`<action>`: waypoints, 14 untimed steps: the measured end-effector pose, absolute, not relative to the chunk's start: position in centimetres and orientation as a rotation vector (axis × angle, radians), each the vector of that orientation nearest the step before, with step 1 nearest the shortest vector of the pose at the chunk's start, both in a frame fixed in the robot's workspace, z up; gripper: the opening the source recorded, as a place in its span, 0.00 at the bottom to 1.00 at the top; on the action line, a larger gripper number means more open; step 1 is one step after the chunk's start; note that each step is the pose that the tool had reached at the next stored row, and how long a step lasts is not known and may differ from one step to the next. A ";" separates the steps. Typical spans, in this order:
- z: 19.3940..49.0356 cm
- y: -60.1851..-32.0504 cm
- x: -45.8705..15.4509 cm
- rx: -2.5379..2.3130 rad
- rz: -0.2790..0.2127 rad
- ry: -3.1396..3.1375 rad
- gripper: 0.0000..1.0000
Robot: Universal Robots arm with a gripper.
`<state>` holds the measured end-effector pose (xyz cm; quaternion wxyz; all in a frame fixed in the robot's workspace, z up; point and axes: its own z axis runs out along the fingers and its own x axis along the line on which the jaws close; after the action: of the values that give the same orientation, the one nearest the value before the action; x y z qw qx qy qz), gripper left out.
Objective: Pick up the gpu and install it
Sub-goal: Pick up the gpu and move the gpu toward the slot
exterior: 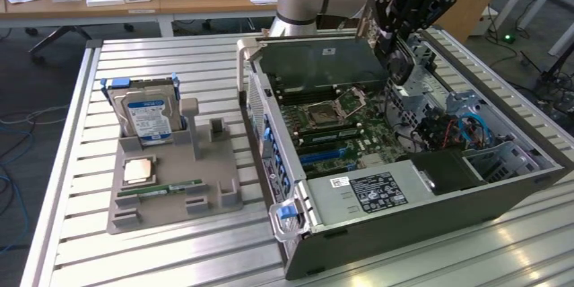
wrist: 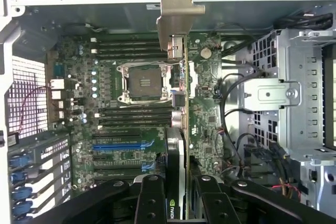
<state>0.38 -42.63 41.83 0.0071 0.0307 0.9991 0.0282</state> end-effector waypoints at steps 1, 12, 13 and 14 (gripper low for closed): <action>41.8 -42.6 0.6 0.096 0.088 3.125 0.27; 41.8 -42.6 1.5 0.096 0.090 3.125 0.27; 41.8 -42.6 1.6 0.096 0.090 3.125 0.27; 41.8 -42.6 1.7 0.095 0.090 3.125 0.27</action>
<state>1.72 -42.58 41.82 0.0070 0.0304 0.9991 0.0288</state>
